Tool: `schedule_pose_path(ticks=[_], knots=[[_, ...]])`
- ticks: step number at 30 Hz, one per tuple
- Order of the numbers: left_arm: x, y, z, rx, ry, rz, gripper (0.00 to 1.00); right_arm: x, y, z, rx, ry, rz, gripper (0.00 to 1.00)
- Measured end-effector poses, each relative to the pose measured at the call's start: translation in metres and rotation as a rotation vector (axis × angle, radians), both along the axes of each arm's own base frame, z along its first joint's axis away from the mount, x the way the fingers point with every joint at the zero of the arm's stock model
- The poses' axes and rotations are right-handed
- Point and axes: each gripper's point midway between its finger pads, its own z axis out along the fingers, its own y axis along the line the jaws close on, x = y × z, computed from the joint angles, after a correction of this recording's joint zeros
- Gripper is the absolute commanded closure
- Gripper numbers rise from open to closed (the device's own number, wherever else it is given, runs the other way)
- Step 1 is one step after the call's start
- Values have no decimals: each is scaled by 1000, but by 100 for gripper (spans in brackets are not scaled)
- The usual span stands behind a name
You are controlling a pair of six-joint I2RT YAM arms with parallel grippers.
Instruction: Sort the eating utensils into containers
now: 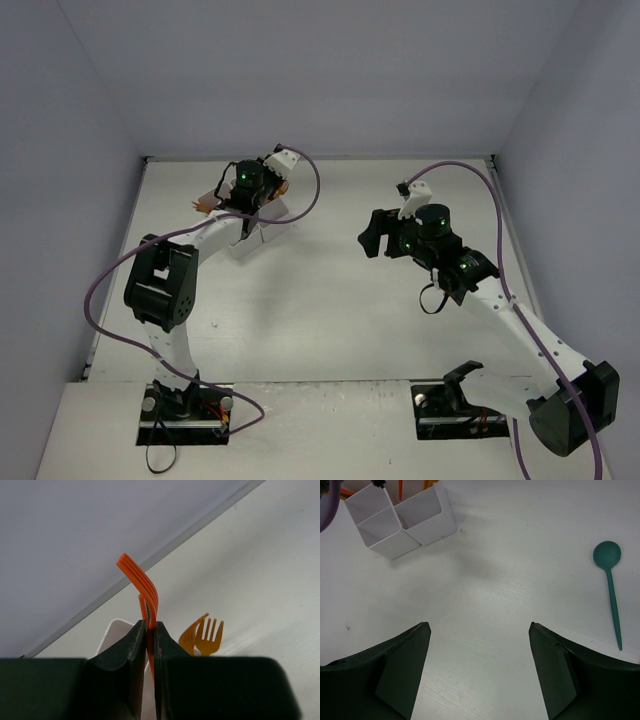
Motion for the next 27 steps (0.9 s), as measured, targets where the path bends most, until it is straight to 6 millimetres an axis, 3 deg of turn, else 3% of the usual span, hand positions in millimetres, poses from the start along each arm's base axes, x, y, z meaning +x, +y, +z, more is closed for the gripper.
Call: schedule_pose_path(ticks=[6, 11, 18, 22, 27], knots=[[-7, 0, -20, -7, 38, -4, 88, -1, -1, -2, -8, 6, 0, 23], [-10, 0, -26, -26, 51, 3, 72, -1, -7, -8, -30, 17, -17, 23], [-21, 5, -31, -48, 75, 24, 56, 8, -37, -26, -104, 44, -160, 26], [-28, 9, -7, -92, 43, 43, 40, 18, -74, -42, -152, 97, -341, 27], [-48, 16, 52, -223, -11, 84, 30, 28, -126, -78, -201, 222, -563, 28]])
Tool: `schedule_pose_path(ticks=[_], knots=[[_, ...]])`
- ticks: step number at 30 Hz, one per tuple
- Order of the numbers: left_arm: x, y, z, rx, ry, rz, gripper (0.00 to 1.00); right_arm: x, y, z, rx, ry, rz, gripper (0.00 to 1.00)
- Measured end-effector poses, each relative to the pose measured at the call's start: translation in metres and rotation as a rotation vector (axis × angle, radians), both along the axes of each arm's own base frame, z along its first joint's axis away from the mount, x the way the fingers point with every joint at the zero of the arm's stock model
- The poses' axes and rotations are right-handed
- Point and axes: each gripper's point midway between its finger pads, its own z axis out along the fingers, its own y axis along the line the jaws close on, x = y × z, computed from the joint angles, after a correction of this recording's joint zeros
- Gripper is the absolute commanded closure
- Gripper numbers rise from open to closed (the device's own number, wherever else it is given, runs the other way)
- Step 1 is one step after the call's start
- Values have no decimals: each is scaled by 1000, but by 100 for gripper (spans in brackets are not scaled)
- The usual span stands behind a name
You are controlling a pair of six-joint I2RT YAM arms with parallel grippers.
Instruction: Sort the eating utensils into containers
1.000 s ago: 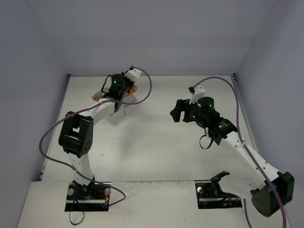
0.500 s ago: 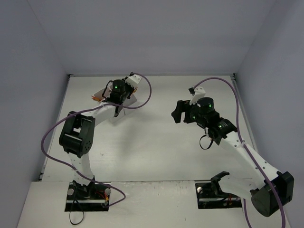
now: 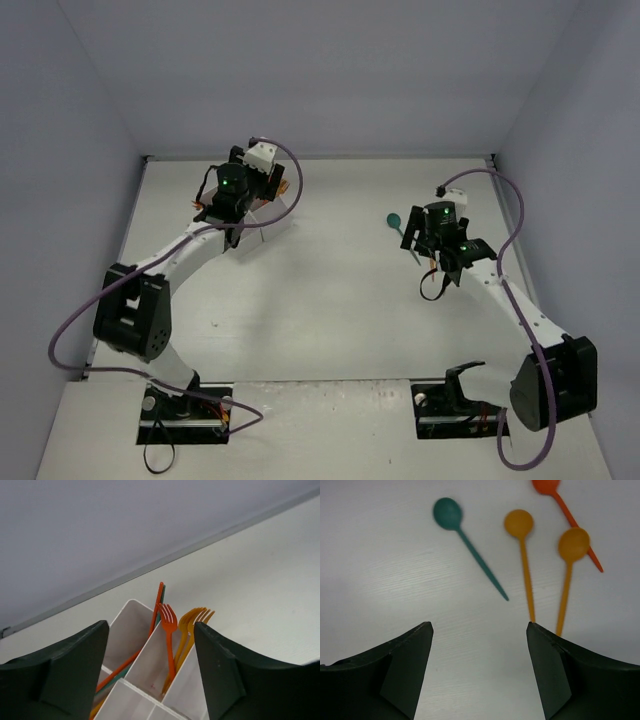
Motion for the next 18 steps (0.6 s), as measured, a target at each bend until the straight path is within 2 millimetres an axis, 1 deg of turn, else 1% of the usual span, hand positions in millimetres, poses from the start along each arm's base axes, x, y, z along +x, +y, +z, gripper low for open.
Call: schedule_pose_path(ticks=[3, 5, 7, 8, 9, 12, 15, 18], knots=[[-20, 5, 36, -107, 11, 30, 28, 0, -29, -29, 3, 94, -122, 29], [-34, 6, 57, -175, 24, 37, 27, -2, -45, -47, 8, 150, -190, 30], [-49, 7, 71, -228, 47, 38, 27, -5, -58, -62, 8, 198, -244, 32], [-56, 7, 75, -249, 63, 36, 27, -5, -62, -68, 7, 217, -263, 33], [-65, 7, 76, -266, 88, 33, 27, -6, -66, -75, 7, 237, -280, 35], [-89, 4, 70, -292, 167, 20, 27, -8, -72, -92, 8, 290, -316, 41], [-117, 4, 52, -306, 253, 5, 27, -9, -79, -110, 3, 342, -351, 46], [-143, 8, 36, -311, 319, 4, 27, -10, -86, -124, -4, 383, -386, 49]])
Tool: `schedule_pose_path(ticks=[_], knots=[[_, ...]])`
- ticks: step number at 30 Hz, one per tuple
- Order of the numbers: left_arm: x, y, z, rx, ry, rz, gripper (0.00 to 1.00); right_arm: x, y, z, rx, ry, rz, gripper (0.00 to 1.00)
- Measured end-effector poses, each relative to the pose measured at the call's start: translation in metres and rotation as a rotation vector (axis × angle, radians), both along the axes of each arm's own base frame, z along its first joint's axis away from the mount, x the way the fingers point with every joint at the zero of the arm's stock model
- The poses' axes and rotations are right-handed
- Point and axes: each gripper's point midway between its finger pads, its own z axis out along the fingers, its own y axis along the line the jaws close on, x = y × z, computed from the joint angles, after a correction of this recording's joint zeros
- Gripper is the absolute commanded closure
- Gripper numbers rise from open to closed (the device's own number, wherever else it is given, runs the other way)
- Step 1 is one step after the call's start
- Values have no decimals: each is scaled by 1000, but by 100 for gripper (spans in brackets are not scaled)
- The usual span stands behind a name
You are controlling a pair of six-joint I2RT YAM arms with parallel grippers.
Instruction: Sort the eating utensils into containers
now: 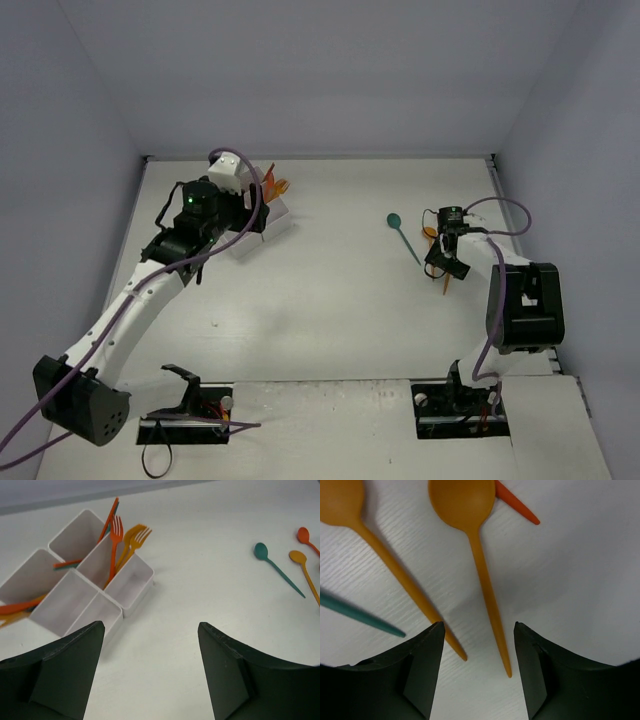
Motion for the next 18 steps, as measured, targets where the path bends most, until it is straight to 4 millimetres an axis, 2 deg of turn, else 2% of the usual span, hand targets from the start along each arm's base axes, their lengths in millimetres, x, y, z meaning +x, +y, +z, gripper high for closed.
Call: schedule_pose_path(ticks=[4, 7, 12, 14, 15, 18], knots=[[-24, 8, -10, -10, 36, 7, 27, 1, -9, -10, 2, 17, -39, 52], [-35, 12, -12, -17, 47, 11, 27, 8, -17, -10, 8, -6, -70, 59], [-39, 11, -13, -25, 61, 2, 27, 22, -20, -12, 34, -54, -79, 83], [-39, 9, -15, -31, 71, -5, 27, 26, -20, -12, 34, -65, -66, 97], [-40, 7, -16, -37, 77, -10, 27, 28, -19, -12, 36, -71, -59, 100], [-41, 1, -19, -59, 100, -31, 27, 32, -16, -11, 40, -80, -33, 100]])
